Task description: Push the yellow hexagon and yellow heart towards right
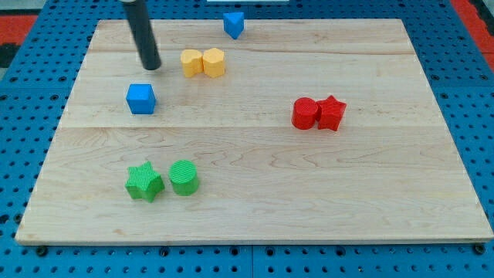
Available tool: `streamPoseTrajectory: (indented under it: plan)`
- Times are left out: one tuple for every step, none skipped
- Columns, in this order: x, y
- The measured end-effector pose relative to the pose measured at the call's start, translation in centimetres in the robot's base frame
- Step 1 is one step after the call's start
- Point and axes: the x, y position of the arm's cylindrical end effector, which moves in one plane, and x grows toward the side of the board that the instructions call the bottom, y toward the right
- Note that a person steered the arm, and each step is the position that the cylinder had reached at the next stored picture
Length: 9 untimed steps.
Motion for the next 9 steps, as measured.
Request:
streamPoseTrajectory:
  plan:
    - [0.0, 4.9]
    - [0.0, 7.1]
    - [0.0, 3.4]
    - [-0.1, 7.1]
    - [-1.7, 6.0]
    - [-2.8, 5.1]
    - [-2.0, 10.4]
    - [1.6, 15.7]
    - [3.4, 16.6]
